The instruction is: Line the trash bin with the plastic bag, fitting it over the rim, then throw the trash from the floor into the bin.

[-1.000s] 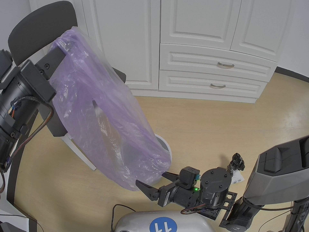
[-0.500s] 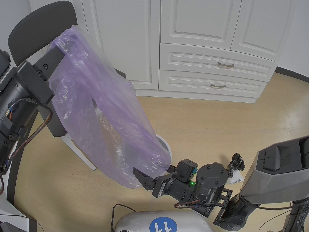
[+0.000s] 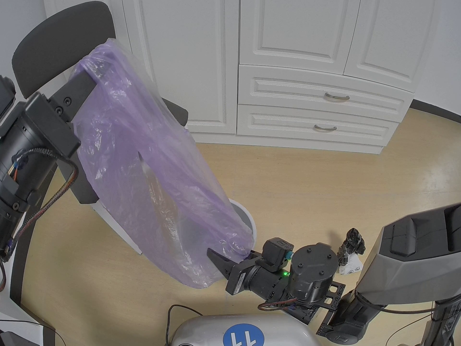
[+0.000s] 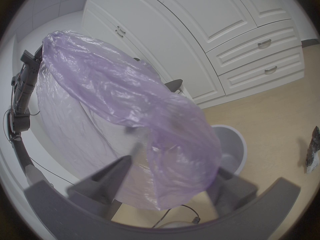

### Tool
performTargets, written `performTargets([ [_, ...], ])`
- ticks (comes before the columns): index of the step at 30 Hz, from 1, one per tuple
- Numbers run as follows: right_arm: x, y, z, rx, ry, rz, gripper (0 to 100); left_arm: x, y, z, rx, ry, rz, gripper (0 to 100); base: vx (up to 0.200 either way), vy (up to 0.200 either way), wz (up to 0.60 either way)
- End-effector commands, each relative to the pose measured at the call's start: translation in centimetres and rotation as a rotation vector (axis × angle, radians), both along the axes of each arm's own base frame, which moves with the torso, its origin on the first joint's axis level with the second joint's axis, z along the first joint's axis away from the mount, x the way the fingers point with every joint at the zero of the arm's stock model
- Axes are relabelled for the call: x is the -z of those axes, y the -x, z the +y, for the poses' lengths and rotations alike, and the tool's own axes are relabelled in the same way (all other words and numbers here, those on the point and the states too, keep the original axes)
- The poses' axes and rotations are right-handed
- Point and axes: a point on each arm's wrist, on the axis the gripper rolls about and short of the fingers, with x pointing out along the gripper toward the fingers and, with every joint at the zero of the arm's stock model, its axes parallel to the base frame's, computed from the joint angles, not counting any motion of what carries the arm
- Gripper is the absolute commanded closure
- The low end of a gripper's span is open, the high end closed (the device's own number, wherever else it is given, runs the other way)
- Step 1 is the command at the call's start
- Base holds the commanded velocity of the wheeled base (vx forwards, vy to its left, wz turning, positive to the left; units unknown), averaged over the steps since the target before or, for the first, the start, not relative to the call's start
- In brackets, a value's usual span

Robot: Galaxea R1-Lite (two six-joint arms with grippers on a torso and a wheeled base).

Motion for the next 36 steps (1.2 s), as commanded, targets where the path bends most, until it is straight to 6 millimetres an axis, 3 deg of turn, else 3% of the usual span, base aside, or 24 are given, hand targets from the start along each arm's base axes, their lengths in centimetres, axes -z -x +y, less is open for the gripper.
performTargets([
  [1, 0.1, 0.1, -0.1, 0.0, -0.001, -0.006, 100, 0.0, 0.0, 0.0, 0.0, 0.0, 0.0, 100, 0.0, 0.0, 0.0],
  [10, 0.1, -0.2, -0.1, 0.008, -0.004, -0.011, 100, 0.1, 0.0, -0.1, 0.001, -0.001, 0.002, 100, 0.0, 0.0, 0.0],
  [17, -0.6, -0.9, -3.6, 0.059, 0.163, -0.117, 100, 1.4, -0.9, -0.7, 0.002, -0.045, 0.051, 100, 0.0, 0.0, 0.0],
  [23, -4.1, -1.6, -8.2, 0.185, 0.322, -0.298, 100, 5.0, -3.3, -2.3, -0.034, -0.176, 0.157, 100, 0.0, 0.0, 0.0],
  [26, -6.6, -0.9, -9.5, 0.204, 0.324, -0.3, 100, 7.2, -4.8, -2.8, -0.069, -0.26, 0.216, 100, 0.0, 0.0, 0.0],
  [28, -7.1, -0.7, -9.7, 0.205, 0.324, -0.3, 100, 7.6, -5.1, -2.8, -0.075, -0.274, 0.223, 100, 0.0, 0.0, 0.0],
  [29, -9.5, 0.2, -11.2, 0.217, 0.348, -0.277, 100, 9.4, -6.3, -2.9, -0.11, -0.345, 0.265, 100, 0.0, 0.0, 0.0],
  [36, -14.8, 2.1, -13.1, 0.237, 0.391, -0.089, 100, 12.0, -8.0, -2.3, -0.158, -0.427, 0.339, 100, 0.0, 0.0, 0.0],
])
